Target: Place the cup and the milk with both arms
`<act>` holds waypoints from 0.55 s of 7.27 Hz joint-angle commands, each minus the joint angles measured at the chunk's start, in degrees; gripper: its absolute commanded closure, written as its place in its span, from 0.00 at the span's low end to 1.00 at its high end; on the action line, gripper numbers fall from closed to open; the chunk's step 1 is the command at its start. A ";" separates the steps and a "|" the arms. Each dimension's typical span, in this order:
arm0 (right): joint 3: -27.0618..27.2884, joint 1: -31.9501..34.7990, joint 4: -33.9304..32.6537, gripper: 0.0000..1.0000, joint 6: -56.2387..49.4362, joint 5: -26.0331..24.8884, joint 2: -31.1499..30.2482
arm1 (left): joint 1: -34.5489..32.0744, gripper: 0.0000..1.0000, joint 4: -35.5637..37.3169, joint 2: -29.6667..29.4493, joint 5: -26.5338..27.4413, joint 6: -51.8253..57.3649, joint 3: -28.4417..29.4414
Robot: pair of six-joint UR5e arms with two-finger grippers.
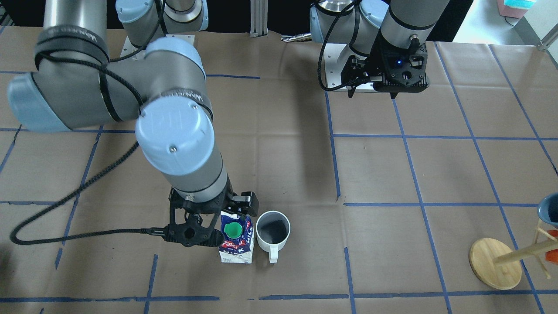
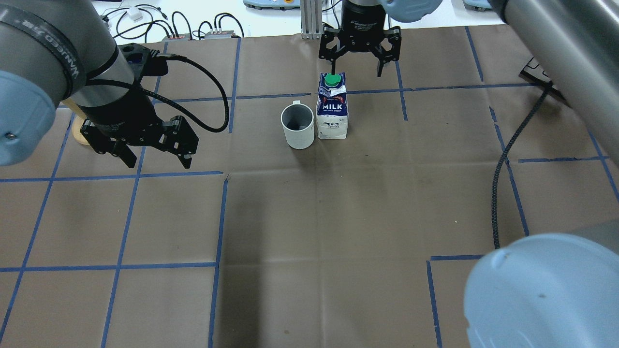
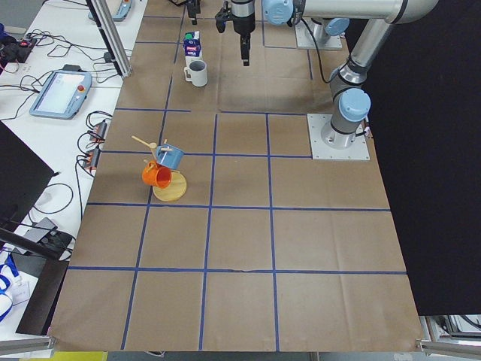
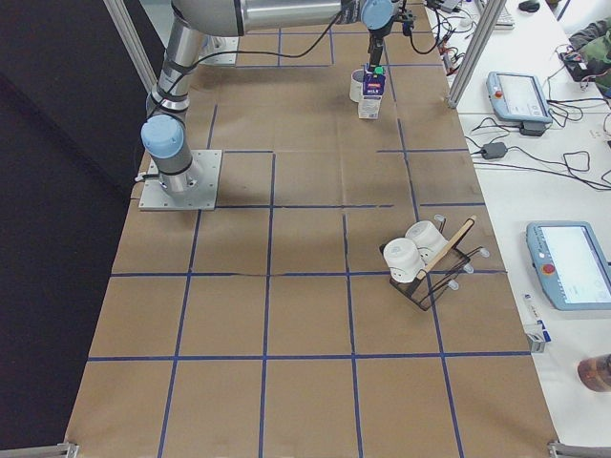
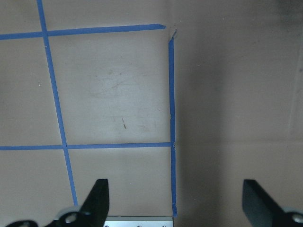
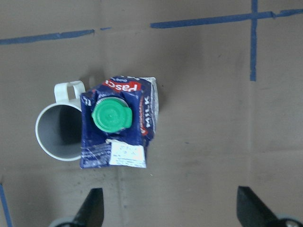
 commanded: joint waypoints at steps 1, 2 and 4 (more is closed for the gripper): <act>14.60 -7.95 -0.99 0.03 -10.18 -0.77 -13.20 | 0.00 0.01 0.09 -0.04 -0.04 0.00 -0.03; 23.91 -11.74 -5.63 0.00 -13.80 -0.76 -20.58 | 0.00 0.01 0.09 -0.04 -0.04 0.09 -0.03; 37.13 -13.18 -11.26 0.00 -14.01 -0.85 -31.77 | 0.00 0.01 0.09 -0.04 0.05 0.00 -0.03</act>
